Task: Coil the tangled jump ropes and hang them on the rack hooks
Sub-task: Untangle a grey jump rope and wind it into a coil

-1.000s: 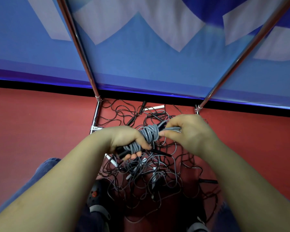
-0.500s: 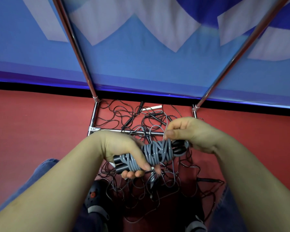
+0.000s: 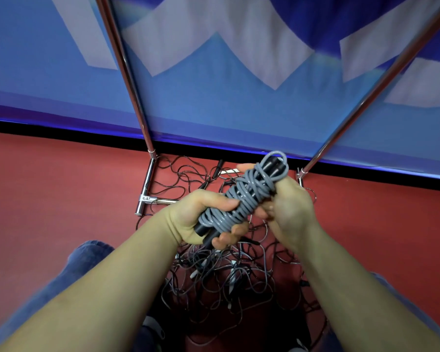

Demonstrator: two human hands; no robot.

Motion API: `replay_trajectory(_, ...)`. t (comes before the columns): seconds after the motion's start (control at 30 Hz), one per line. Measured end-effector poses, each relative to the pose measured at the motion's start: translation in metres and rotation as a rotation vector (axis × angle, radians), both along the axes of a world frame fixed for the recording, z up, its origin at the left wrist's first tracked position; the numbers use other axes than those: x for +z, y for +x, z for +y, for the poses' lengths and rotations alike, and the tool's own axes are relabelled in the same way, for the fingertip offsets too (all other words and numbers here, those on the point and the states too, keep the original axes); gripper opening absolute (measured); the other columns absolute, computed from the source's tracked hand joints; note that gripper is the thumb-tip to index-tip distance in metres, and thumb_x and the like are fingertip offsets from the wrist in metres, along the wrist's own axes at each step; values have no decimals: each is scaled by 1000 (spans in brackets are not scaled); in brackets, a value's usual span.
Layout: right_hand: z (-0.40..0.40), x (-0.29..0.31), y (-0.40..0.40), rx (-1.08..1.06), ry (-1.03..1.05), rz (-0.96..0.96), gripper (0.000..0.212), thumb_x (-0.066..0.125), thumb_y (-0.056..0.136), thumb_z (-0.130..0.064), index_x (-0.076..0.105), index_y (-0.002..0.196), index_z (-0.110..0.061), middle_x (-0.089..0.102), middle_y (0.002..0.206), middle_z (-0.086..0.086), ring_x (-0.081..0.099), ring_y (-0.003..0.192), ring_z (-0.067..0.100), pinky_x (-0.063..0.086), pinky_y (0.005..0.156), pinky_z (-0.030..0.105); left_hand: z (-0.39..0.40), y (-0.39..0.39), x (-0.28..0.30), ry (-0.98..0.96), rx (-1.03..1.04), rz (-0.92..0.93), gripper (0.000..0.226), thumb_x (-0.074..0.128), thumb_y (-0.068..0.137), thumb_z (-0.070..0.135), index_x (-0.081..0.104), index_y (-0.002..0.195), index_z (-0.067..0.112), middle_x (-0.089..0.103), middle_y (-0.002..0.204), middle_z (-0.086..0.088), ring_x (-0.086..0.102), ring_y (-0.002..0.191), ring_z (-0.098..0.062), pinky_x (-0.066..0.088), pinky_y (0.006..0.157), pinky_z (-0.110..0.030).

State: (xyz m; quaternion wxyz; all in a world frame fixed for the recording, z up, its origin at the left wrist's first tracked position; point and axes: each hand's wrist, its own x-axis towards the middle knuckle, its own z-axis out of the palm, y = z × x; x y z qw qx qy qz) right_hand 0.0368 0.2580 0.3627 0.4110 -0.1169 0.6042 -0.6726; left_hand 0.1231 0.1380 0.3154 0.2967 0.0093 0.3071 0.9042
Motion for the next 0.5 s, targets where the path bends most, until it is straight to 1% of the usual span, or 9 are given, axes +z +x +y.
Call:
replay_trajectory(0.03,0,1,-1,-23,-21,6,42,30,101,-21,70,91,-12,57,52,-10,33,35,3,29,36,14,-3,-1,-3,174,7,63,41,64,88,24,57,120,-1,63,82,-10,64,64,-16,54,54,-22)
replay_trajectory(0.13,2,12,1,-28,-77,81,51,23,102,-38,69,98,-18,63,62,-10,36,43,2,31,41,13,4,-4,2,238,31,85,35,57,92,19,55,120,-2,63,85,-12,64,69,-19,54,57,-24)
replay_trajectory(0.2,5,11,1,-23,-101,284,49,23,99,-47,68,100,-25,65,70,-10,42,54,10,37,48,19,8,-8,7,252,65,109,35,56,92,19,54,121,-2,63,86,-13,64,70,-19,54,57,-24)
replay_trajectory(0.23,6,12,2,-16,-109,382,46,27,94,-51,66,103,-30,66,76,-10,48,60,16,43,54,27,8,-10,8,245,67,128,35,56,92,20,55,121,-1,63,86,-13,64,70,-19,53,57,-23)
replay_trajectory(0.3,9,9,3,12,-89,504,42,31,85,-58,63,105,-40,66,86,-4,59,79,32,52,69,44,4,-11,11,188,73,152,33,57,92,22,58,118,2,63,85,-10,64,69,-17,53,56,-22)
replay_trajectory(0.33,11,7,2,26,-64,548,40,31,84,-60,62,103,-43,66,88,0,60,86,36,53,74,51,3,-11,11,155,86,153,32,58,91,23,60,116,4,64,84,-9,63,68,-15,53,56,-21)
replay_trajectory(0.37,12,6,0,40,-27,581,39,31,84,-61,61,100,-43,67,90,4,62,88,36,52,77,55,2,-11,15,110,82,147,31,60,89,25,63,113,7,64,82,-7,62,65,-14,52,54,-20)
replay_trajectory(0.43,14,6,-2,57,68,617,40,28,86,-60,59,96,-36,68,94,5,66,89,27,53,82,53,1,-7,20,-26,90,99,31,69,81,29,69,106,11,63,74,-4,60,58,-11,50,49,-18)
replay_trajectory(0.5,18,4,-3,98,178,660,47,27,84,-64,56,93,-29,68,92,8,66,87,25,52,83,51,3,-1,26,-214,145,29,36,78,70,27,69,99,7,59,66,-5,56,50,-12,47,43,-19)
